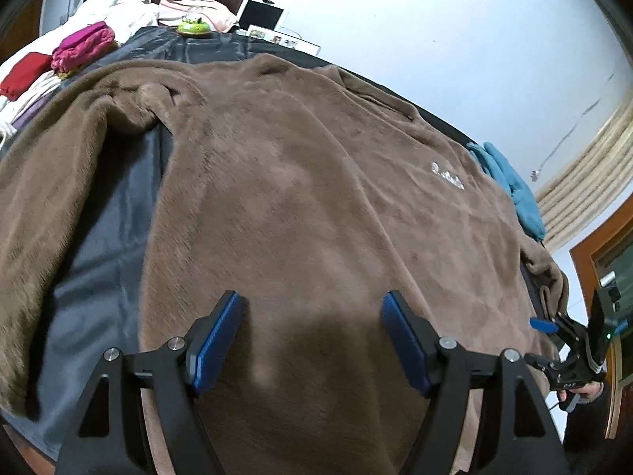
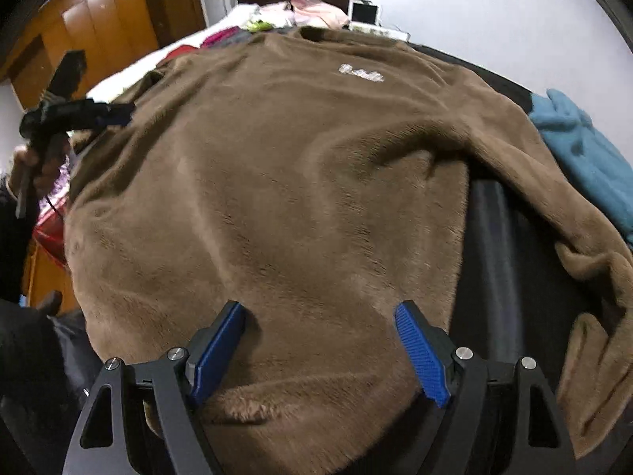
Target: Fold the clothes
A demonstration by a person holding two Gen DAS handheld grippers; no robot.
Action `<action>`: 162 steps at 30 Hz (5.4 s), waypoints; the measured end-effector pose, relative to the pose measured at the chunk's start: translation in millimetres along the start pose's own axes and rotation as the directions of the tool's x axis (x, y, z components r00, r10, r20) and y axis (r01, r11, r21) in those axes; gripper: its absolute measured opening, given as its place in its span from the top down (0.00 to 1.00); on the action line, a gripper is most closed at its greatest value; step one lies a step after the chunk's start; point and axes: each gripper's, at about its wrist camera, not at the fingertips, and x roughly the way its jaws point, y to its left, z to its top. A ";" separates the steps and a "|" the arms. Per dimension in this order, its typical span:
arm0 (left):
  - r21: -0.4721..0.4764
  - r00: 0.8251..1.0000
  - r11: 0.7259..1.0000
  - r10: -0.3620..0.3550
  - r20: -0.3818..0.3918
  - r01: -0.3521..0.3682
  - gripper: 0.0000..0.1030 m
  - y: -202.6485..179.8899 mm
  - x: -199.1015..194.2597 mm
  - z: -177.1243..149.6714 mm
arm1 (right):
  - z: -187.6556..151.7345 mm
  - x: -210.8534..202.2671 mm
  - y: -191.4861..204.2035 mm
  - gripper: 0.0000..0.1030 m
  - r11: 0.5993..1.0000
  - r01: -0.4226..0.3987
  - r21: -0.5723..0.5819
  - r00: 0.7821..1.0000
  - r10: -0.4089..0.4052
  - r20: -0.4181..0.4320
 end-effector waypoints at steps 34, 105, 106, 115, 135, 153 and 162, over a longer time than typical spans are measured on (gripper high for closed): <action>0.179 0.927 0.924 0.360 -0.103 -0.338 0.23 -69.7 198.6 251.7 | 311.5 100.3 -152.2 0.22 0.950 0.108 0.294 0.970 -0.165 0.178; 0.252 0.893 0.921 0.175 0.415 -0.298 0.17 -129.3 -206.4 268.1 | 180.2 -563.1 -25.4 0.19 0.340 0.435 0.833 -0.060 -0.913 0.404; 0.267 0.893 0.909 0.196 0.406 -0.320 0.17 -130.7 -195.5 268.1 | 181.7 -565.7 -30.3 0.19 0.354 0.437 0.827 -0.042 -0.910 0.412; 0.294 0.945 0.900 0.287 0.155 -0.321 0.17 -103.7 -48.8 272.3 | 260.4 -395.5 -124.5 0.19 0.664 0.473 0.579 0.429 -0.748 0.507; 0.287 0.915 0.915 0.348 -0.202 -0.285 0.17 -72.6 155.1 250.4 | 344.0 57.3 -135.9 0.19 0.979 0.099 0.178 0.970 -0.135 0.204; 0.176 0.880 0.876 0.468 -0.087 -0.448 0.30 -58.5 195.0 274.9 | 343.6 183.4 -110.2 0.19 0.992 0.122 0.028 0.991 -0.120 -0.056; 0.088 0.930 0.930 0.362 -0.060 -0.356 0.83 -57.5 205.6 293.6 | 353.8 176.6 -106.3 0.81 0.984 0.177 0.003 0.983 -0.177 0.056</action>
